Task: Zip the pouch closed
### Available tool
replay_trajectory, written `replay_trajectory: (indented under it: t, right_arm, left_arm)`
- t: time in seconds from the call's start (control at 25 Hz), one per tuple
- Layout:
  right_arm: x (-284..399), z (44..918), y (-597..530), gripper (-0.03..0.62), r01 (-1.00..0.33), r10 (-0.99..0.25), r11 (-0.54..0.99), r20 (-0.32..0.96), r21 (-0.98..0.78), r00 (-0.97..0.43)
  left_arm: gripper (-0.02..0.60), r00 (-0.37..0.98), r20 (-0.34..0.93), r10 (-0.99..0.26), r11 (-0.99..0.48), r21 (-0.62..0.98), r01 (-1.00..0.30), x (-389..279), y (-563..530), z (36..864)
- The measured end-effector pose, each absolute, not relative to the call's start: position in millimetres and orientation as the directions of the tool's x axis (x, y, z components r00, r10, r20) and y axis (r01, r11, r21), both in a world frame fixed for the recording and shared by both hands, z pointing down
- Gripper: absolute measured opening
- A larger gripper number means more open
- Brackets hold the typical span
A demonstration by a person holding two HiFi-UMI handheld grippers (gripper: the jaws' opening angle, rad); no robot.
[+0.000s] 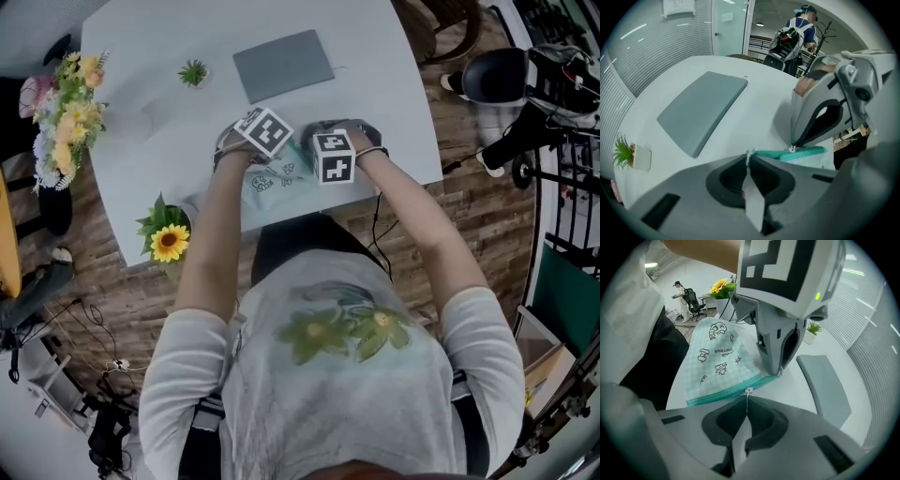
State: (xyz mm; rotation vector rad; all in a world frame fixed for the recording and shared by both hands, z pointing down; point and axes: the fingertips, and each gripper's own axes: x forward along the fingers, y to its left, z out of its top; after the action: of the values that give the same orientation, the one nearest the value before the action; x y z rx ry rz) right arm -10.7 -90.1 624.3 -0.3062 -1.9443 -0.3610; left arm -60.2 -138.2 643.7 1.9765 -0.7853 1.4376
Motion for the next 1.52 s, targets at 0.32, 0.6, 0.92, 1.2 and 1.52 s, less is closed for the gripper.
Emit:
replay_trajectory:
  t: [0.32, 0.6, 0.92, 1.2, 1.52]
  right_arm:
    - [-6, 625, -87, 0.018, 0.37, 0.037, 0.921, 0.917, 0.123, -0.398]
    - [2, 627, -81, 0.018, 0.385, 0.043, 0.915, 0.918, 0.123, -0.395]
    - [13, 631, -75, 0.018, 0.387, 0.046, 0.913, 0.912, 0.127, -0.407]
    - [15, 632, -73, 0.018, 0.39, 0.04, 0.911, 0.91, 0.136, -0.412]
    - [15, 631, -73, 0.018, 0.386, 0.036, 0.912, 0.91, 0.139, -0.413]
  left_arm:
    - [0.023, 0.231, 0.961, -0.152, -0.64, 0.083, -0.764, -60, -140, 644]
    - [0.023, 0.221, 0.965, -0.141, -0.635, 0.083, -0.768, -61, -141, 644]
    - [0.023, 0.204, 0.969, -0.141, -0.625, 0.073, -0.777, -61, -140, 645]
    - [0.023, 0.194, 0.971, -0.138, -0.617, 0.069, -0.784, -63, -139, 647]
    - [0.023, 0.192, 0.971, -0.139, -0.616, 0.066, -0.785, -63, -141, 645]
